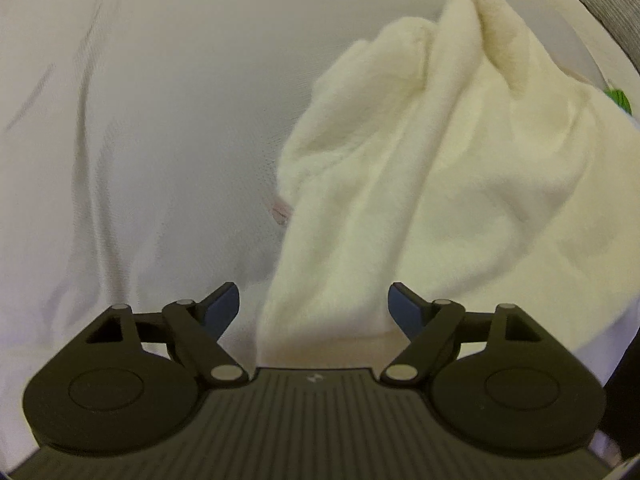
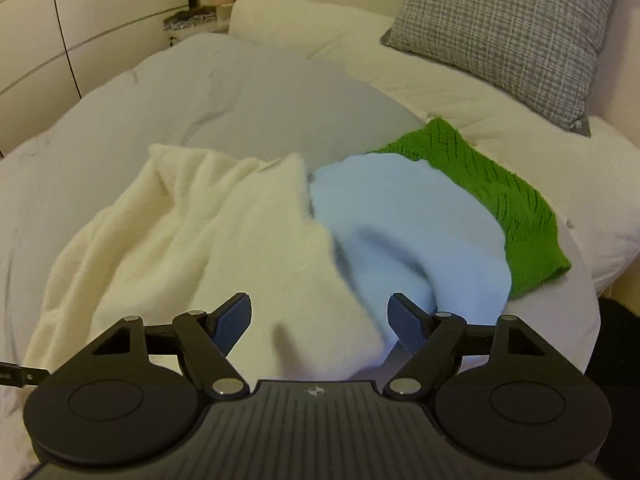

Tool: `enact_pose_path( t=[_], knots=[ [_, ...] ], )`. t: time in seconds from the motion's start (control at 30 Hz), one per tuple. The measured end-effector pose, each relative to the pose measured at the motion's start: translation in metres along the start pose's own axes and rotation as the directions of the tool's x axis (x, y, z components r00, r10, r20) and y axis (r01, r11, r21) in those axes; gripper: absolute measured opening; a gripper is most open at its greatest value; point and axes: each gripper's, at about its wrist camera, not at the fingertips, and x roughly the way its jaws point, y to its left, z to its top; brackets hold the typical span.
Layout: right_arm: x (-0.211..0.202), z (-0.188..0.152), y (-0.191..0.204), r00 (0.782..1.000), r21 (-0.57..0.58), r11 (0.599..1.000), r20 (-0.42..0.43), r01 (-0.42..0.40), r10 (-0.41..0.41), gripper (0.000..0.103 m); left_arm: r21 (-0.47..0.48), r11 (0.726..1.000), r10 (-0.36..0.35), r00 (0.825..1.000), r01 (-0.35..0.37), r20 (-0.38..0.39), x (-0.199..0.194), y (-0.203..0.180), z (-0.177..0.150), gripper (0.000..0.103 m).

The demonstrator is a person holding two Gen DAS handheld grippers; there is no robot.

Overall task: Fold clothes
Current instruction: 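Reach both grippers to the cream sweater and pinch its edges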

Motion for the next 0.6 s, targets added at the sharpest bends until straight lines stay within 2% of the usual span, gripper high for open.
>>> enact_pose_path(
  t=[0.1,0.13,0.17,0.23,0.27,0.3,0.33,0.43,0.53,0.6],
  knots=[
    [0.016,0.003,-0.002,1.0,-0.008,1.0,-0.018,0.003,-0.003,0.077,-0.007,1.0,-0.019,0.999,0.018,-0.027,0.015,-0.001,0.005,0.076],
    [0.02,0.003,-0.002,1.0,-0.012,1.0,-0.026,-0.008,0.008,0.077,-0.006,1.0,-0.025,0.999,0.024,-0.035,0.019,-0.002,0.006,0.069],
    [0.024,0.003,-0.003,0.999,-0.015,1.0,-0.036,-0.022,0.021,0.076,0.003,0.999,-0.035,0.999,0.035,-0.041,0.021,-0.005,0.008,0.052],
    [0.033,0.003,-0.001,0.997,-0.019,0.999,-0.072,-0.04,0.038,0.064,0.031,0.998,-0.046,0.997,0.048,-0.055,0.023,-0.013,0.01,0.034],
    [0.034,0.002,0.0,0.996,-0.024,0.999,-0.078,-0.045,0.043,0.064,0.047,0.998,-0.048,0.997,0.051,-0.061,0.024,-0.017,0.011,0.024],
    [0.035,0.001,0.002,0.995,-0.031,0.998,-0.084,-0.051,0.049,0.058,0.059,0.997,-0.049,0.997,0.053,-0.064,0.023,-0.02,0.012,0.02],
    [0.035,0.001,0.004,0.994,-0.04,0.997,-0.09,-0.063,0.06,0.041,0.07,0.996,-0.05,0.997,0.054,-0.065,0.021,-0.023,0.012,0.017],
    [0.035,0.0,0.007,0.989,-0.057,0.994,-0.117,-0.093,0.085,0.027,0.09,0.996,-0.025,0.998,0.029,-0.049,0.015,-0.028,0.011,0.012],
    [0.03,0.002,0.005,0.983,-0.026,0.989,-0.121,-0.143,0.139,0.018,0.104,0.994,-0.022,1.0,0.024,-0.021,0.001,-0.033,0.009,0.01],
    [0.019,0.007,0.004,0.972,0.017,0.977,-0.099,-0.211,0.212,0.017,0.117,0.993,-0.033,0.999,0.032,0.008,-0.014,-0.036,0.009,0.009]
  ],
)
